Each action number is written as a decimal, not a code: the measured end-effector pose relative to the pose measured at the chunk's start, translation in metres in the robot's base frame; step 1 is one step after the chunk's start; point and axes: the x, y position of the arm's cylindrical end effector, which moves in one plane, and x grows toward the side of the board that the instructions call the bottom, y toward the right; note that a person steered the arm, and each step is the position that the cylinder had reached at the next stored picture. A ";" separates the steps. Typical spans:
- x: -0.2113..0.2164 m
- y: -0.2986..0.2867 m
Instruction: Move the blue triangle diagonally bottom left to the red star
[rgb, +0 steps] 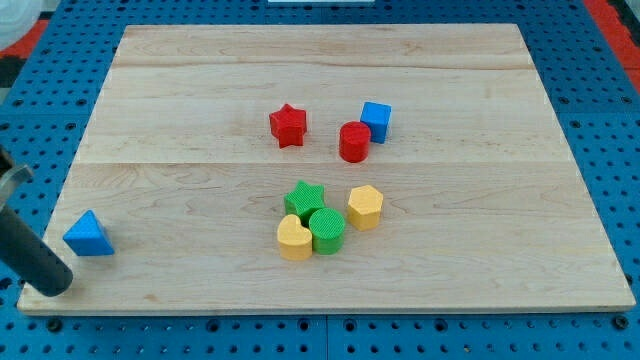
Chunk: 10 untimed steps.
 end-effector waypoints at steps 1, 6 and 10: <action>-0.027 -0.008; -0.052 0.086; -0.138 0.154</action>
